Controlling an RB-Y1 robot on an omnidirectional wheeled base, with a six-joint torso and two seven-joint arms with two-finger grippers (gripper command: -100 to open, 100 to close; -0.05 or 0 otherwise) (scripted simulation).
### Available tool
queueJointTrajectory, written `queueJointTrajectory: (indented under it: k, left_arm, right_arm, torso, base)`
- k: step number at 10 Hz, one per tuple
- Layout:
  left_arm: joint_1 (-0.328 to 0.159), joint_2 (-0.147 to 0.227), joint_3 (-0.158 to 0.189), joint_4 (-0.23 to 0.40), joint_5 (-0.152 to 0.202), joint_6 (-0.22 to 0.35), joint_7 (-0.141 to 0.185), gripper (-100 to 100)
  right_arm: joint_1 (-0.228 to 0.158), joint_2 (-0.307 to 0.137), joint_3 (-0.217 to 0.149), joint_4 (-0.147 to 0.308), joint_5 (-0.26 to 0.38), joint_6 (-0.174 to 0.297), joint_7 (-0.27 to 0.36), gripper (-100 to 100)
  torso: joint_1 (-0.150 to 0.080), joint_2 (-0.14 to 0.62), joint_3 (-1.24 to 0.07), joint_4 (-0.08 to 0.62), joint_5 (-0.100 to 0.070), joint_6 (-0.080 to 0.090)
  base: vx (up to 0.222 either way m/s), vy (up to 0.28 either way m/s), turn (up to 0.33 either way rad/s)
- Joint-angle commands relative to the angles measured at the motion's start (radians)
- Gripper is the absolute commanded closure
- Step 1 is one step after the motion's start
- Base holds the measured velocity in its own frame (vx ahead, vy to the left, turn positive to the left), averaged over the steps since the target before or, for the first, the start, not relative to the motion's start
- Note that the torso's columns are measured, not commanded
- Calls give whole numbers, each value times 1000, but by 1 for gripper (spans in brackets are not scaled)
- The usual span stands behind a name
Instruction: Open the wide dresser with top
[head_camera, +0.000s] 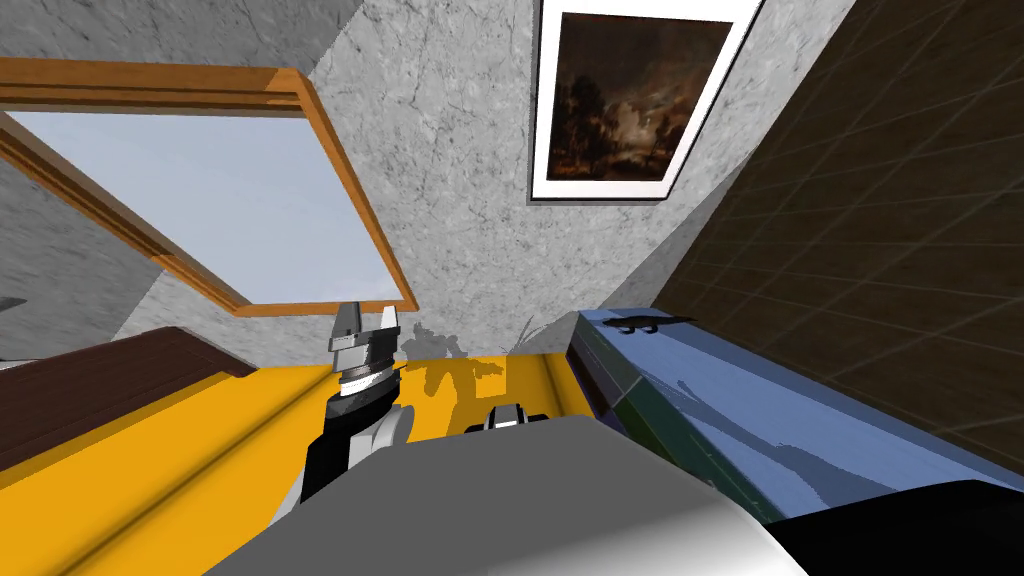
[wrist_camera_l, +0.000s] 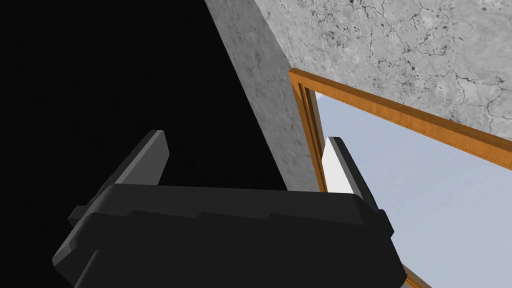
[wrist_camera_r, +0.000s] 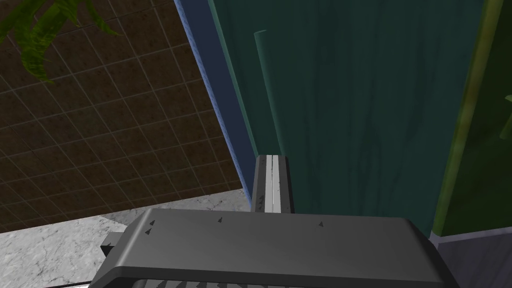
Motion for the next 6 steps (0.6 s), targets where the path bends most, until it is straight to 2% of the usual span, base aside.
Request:
queueJointTrajectory:
  k: [1, 2, 3, 4, 5, 6]
  left_arm:
    - [0, 0, 0, 0, 0, 0, 0, 0]
    - [0, 0, 0, 0, 0, 0, 0, 0]
    - [0, 0, 0, 0, 0, 0, 0, 0]
    - [0, 0, 0, 0, 0, 0, 0, 0]
    - [0, 0, 0, 0, 0, 0, 0, 0]
    - [0, 0, 0, 0, 0, 0, 0, 0]
  right_arm:
    - [-30, -17, -9, 58, -75, 9, -17, 100]
    - [-30, -17, -9, 58, -103, 9, -17, 100]
    - [-43, -31, -15, 82, -136, 15, -20, 100]
    - [-43, -31, -15, 82, -167, 15, -20, 100]
    - [-43, -31, -15, 82, -167, 15, -20, 100]
    - [-33, -32, -16, 61, -162, 20, -9, 100]
  torso:
    - [0, 1, 1, 0, 0, 1]
    - [3, 2, 1, 0, 1, 1]
    - [1, 2, 1, 0, 1, 2]
    - [2, 2, 2, 1, 1, 1]
    - [-1, 0, 1, 0, 0, 1]
    - [-5, -2, -1, -1, -1, 2]
  base:
    - [-79, 110, 355]
    - [-87, 108, 224]
    - [-108, 125, 390]
    - [-76, 94, 318]
    - [-31, 29, 7]
    - [-12, 8, -17]
